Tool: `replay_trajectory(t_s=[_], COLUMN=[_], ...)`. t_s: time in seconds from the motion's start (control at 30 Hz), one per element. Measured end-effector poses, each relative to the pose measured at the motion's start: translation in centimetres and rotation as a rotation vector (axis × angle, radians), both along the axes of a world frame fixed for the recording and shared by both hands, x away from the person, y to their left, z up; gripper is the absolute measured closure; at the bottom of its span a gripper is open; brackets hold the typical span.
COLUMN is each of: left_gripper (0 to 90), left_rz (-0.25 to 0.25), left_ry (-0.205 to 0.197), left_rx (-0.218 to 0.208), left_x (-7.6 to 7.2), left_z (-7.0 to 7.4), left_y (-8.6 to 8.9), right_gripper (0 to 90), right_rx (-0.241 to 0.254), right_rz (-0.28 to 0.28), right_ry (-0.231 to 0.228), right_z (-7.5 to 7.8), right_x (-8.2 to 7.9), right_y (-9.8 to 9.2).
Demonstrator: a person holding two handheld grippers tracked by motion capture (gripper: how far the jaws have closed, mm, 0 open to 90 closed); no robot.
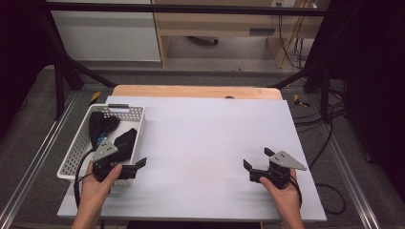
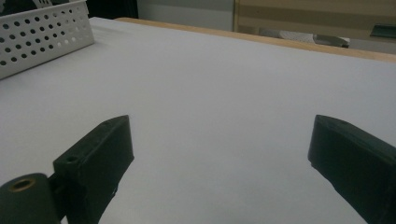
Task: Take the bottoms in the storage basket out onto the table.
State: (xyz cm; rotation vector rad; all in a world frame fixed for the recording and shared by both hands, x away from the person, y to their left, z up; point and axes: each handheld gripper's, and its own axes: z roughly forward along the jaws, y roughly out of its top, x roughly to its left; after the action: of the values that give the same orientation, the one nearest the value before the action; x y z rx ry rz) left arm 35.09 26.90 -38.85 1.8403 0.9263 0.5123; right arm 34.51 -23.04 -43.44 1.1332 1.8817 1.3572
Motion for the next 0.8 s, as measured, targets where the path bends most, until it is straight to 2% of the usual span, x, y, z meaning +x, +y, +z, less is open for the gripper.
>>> replay_trajectory(t_s=[0.13,0.23,0.37,0.4,0.5,0.57,0.7,0.77,0.8], left_gripper=[6.0,5.9,5.7,5.7,6.2,6.3,6.4,6.7,6.8], left_rz=[0.004,0.009,0.025,0.032,0.086,0.105,0.154,0.152,0.149], left_ry=[-0.002,0.000,-0.012,-0.019,-0.083,-0.101,-0.078,-0.055,-0.048], left_rx=[0.005,-0.004,-0.004,0.003,0.043,0.057,0.082,0.087,0.104], left_x=[0.0,0.0,-0.1,-0.1,-0.3,-0.2,0.3,0.6,0.9], left_z=[0.0,0.1,0.4,0.7,1.6,2.3,3.8,4.4,4.6], left_y=[-0.1,0.0,0.1,0.1,0.1,0.0,-0.3,-0.5,-0.6], right_gripper=[7.1,7.0,6.6,6.6,8.2,8.3,8.1,8.5,8.6], right_rx=[-0.020,-0.036,-0.028,-0.031,-0.053,-0.070,-0.072,-0.078,-0.079], right_rz=[0.006,-0.002,-0.046,-0.053,-0.069,-0.069,-0.056,-0.054,-0.053], right_ry=[0.017,0.013,0.010,0.007,0.003,0.020,0.048,0.049,0.051], right_z=[-0.1,-0.2,-0.2,-0.2,-0.2,-0.2,0.2,0.2,0.1], right_x=[0.0,0.0,0.1,0.1,0.1,0.2,0.2,0.1,0.1], right_y=[0.1,0.2,0.2,0.2,0.1,0.1,0.4,0.5,0.6])
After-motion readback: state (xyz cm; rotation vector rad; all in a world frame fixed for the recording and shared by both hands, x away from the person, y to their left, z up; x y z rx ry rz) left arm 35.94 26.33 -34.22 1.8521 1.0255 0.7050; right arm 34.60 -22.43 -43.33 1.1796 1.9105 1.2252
